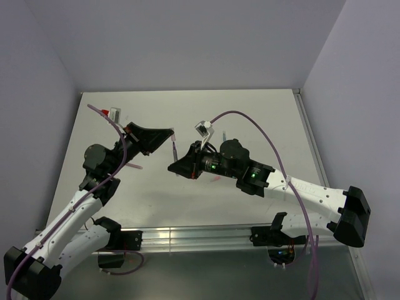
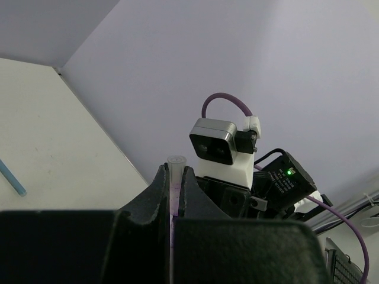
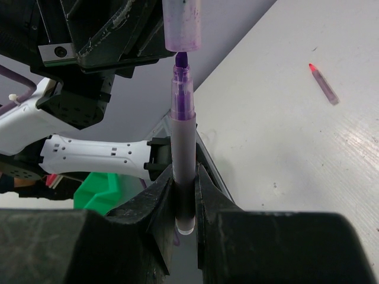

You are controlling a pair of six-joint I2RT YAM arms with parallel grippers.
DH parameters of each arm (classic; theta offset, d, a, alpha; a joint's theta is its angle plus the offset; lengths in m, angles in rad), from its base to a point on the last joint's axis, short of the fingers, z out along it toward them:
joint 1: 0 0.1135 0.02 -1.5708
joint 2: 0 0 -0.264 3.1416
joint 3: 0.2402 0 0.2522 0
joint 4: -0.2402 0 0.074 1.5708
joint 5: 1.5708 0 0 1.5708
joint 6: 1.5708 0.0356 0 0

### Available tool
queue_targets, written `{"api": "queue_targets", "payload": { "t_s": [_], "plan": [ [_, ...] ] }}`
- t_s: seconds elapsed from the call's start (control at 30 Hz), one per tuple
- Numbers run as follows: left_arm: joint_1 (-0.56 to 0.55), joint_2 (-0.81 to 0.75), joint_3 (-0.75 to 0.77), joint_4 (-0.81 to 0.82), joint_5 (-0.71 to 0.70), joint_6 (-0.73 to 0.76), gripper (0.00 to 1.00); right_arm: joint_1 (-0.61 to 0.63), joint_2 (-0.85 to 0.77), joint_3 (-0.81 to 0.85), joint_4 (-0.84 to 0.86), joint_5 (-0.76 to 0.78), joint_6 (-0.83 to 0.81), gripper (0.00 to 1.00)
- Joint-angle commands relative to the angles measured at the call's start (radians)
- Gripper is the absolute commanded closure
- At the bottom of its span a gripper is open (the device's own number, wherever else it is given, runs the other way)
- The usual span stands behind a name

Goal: Insert the pens into the pen caps

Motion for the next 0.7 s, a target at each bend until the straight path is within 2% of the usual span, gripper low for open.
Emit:
{"api": "queue_targets", "payload": {
  "t_s": [0.0,0.67],
  "plan": [
    [-0.01,-0.001,-0.003,0.054,0.008,0.004,1.0,0.01,-0.006,0.05,0.015,0.022,-0.018,1.0],
    [-0.029,-0.007,-0.019,0.029,0.0,0.02,1.0,0.01,-0.041,0.049,-0.019,0.053,-0.035,1.0]
  ]
}}
